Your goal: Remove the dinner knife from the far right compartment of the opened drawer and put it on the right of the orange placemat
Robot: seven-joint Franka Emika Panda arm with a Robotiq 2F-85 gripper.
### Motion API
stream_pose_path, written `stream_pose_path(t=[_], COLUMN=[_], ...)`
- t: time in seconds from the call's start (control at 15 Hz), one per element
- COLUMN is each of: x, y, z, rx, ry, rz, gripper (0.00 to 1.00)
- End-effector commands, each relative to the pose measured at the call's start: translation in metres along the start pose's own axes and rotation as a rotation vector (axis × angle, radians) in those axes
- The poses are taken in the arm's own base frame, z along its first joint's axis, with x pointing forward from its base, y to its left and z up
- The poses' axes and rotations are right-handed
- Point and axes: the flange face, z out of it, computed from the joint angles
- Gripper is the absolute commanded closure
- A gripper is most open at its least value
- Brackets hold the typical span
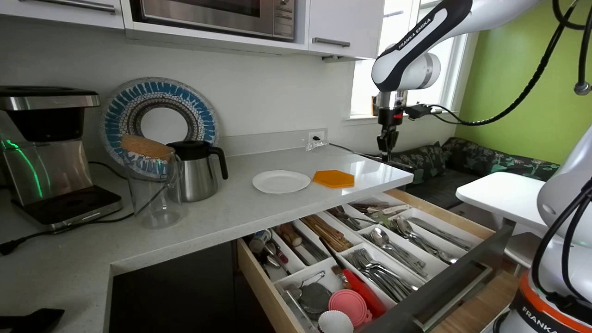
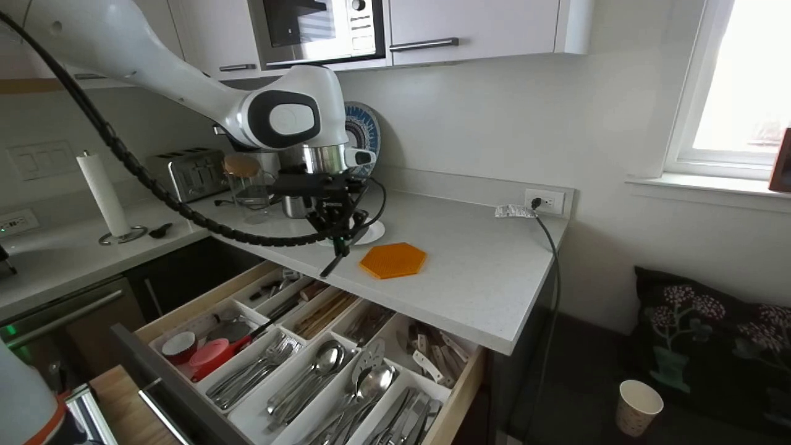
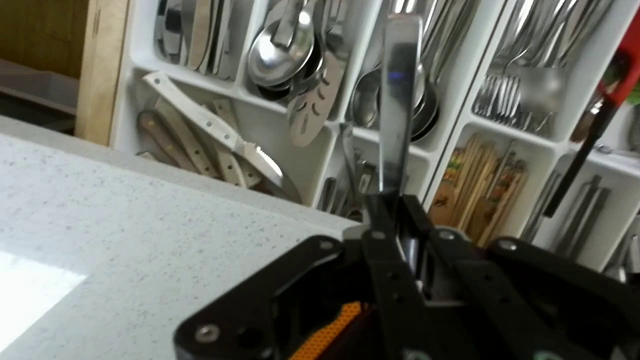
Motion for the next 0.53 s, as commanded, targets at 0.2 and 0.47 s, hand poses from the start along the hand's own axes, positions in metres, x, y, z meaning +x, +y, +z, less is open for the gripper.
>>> stream_pose_path(t=[0.2, 0.47], x=[0.065, 0.092], y=[0.032, 0.059], z=[0.054, 0.081], rx=[-0.228, -0.301], ry=[0.073, 0.040], rz=[0.206, 0.347], gripper=[0.97, 0.97])
